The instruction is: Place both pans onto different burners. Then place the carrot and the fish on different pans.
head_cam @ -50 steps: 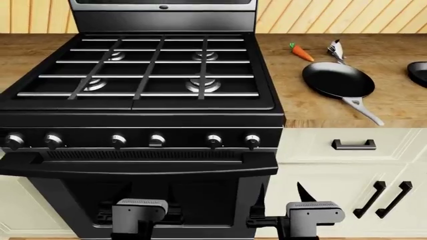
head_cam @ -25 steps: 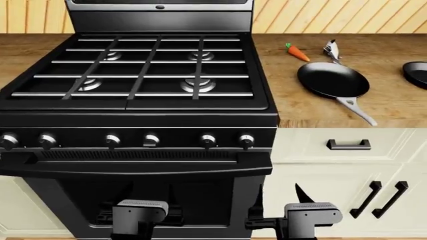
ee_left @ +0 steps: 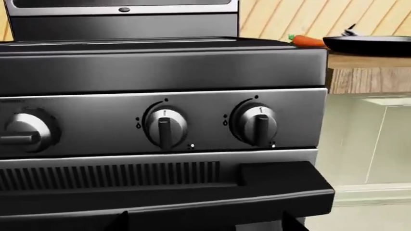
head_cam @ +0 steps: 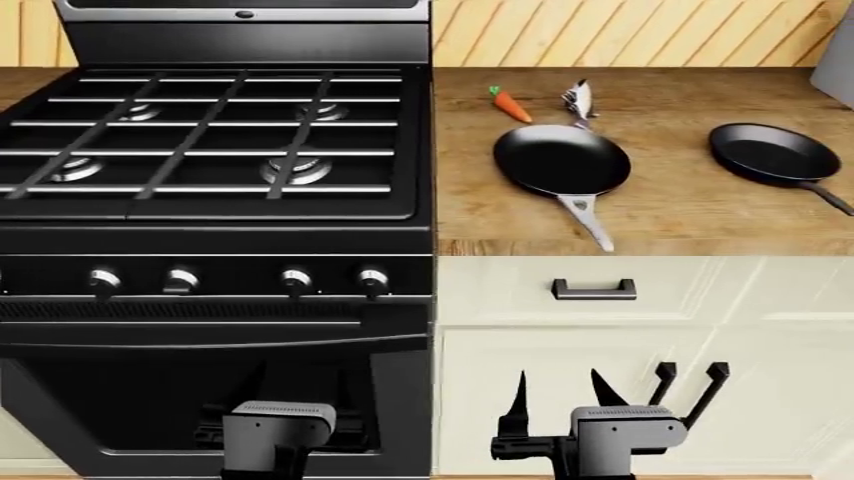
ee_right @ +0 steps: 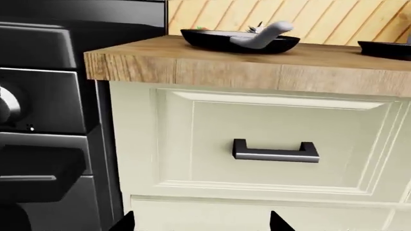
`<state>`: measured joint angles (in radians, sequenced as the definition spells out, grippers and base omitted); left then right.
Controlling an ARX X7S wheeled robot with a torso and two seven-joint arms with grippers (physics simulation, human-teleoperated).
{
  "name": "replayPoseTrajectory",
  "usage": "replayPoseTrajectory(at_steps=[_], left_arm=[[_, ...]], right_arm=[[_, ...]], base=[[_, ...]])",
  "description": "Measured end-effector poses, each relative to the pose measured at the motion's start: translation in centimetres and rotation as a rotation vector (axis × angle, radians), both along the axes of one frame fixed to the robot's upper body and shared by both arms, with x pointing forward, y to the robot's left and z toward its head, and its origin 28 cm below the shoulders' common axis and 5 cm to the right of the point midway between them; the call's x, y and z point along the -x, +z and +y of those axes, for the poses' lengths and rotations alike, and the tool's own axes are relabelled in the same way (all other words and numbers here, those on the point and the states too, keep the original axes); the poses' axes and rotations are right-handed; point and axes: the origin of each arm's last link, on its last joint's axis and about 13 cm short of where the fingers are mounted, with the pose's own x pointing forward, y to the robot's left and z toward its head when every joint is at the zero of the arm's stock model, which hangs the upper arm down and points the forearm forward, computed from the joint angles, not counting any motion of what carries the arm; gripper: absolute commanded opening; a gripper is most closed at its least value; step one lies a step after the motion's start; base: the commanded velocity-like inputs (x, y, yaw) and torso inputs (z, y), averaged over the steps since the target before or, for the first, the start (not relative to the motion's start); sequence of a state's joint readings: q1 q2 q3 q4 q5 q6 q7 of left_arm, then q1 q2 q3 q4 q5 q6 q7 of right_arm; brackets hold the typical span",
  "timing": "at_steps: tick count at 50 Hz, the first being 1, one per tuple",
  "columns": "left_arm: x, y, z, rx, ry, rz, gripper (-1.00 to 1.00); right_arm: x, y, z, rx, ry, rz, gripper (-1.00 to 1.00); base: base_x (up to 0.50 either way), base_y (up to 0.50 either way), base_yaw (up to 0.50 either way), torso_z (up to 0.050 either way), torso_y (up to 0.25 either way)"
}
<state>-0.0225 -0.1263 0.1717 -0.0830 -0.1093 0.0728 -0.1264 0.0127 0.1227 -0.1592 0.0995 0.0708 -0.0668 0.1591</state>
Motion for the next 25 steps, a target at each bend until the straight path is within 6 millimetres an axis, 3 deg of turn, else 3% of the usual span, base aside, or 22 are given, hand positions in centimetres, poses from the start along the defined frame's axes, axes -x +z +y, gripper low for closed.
replayPoseTrajectory(at_steps=[25], left_arm=[[0.03,0.03,0.01,0.000,0.000,-0.005,1.00]], right_arm=[[-0.01,-0.05,-0.02,0.001,0.000,0.003,1.00]], base=[[0.00,-0.50,0.00,0.000,0.000]])
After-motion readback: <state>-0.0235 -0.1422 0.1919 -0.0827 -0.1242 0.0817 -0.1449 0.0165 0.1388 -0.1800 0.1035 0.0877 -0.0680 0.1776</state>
